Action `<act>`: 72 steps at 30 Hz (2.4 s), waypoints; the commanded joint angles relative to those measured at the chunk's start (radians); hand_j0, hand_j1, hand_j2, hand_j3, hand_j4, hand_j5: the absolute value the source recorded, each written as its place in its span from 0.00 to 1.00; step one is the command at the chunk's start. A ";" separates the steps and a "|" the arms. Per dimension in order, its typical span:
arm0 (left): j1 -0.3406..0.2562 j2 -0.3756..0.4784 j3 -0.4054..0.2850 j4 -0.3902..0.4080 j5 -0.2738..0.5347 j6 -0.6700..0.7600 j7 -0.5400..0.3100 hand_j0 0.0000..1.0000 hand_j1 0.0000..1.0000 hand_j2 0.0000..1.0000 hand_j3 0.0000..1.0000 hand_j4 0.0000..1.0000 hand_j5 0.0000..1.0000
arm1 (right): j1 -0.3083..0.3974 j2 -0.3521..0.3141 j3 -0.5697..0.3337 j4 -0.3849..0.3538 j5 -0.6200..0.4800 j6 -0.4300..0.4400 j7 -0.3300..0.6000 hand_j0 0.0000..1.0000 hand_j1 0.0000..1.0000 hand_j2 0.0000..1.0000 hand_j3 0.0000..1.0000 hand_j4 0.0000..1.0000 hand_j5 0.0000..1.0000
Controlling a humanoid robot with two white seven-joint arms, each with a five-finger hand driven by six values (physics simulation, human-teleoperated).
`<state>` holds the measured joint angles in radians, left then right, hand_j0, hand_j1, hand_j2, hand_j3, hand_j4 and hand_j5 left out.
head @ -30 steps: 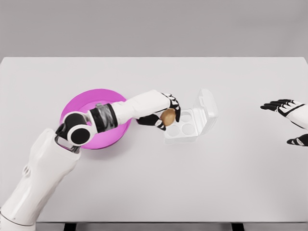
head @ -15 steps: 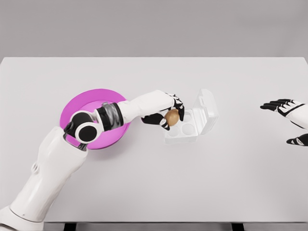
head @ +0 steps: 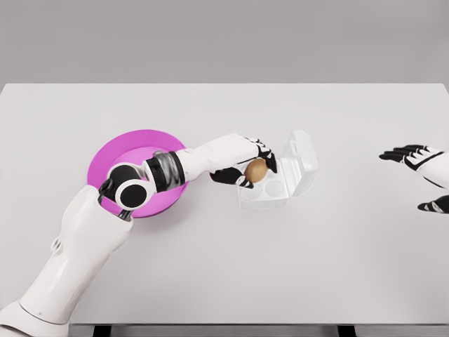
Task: Pack egg into the box and close the box lid
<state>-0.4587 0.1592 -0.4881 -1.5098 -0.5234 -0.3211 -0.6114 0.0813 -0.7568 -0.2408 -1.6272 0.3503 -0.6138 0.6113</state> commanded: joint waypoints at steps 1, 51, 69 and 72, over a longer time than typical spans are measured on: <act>0.000 0.000 0.002 -0.001 0.005 0.002 0.001 0.63 0.63 0.63 0.63 0.63 0.63 | 0.000 -0.001 0.000 0.000 -0.007 0.003 0.000 1.00 1.00 1.00 1.00 1.00 1.00; 0.009 0.365 0.124 -0.165 0.402 -0.290 0.001 1.00 1.00 1.00 1.00 1.00 1.00 | 0.005 0.002 0.000 -0.002 -0.007 0.003 0.000 1.00 1.00 1.00 1.00 1.00 1.00; 0.173 0.579 0.431 0.003 0.484 -0.290 0.001 1.00 1.00 1.00 1.00 1.00 1.00 | -0.271 0.025 0.342 0.244 0.122 0.003 0.000 1.00 1.00 1.00 1.00 1.00 1.00; 0.179 0.577 0.431 0.005 0.484 -0.290 0.001 1.00 1.00 1.00 1.00 1.00 1.00 | -0.287 0.025 0.342 0.274 0.122 0.003 0.000 1.00 1.00 1.00 1.00 1.00 1.00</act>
<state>-0.2792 0.7341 -0.0581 -1.5069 -0.0455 -0.6136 -0.6114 -0.2116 -0.7315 0.0902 -1.3809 0.4720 -0.6135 0.6113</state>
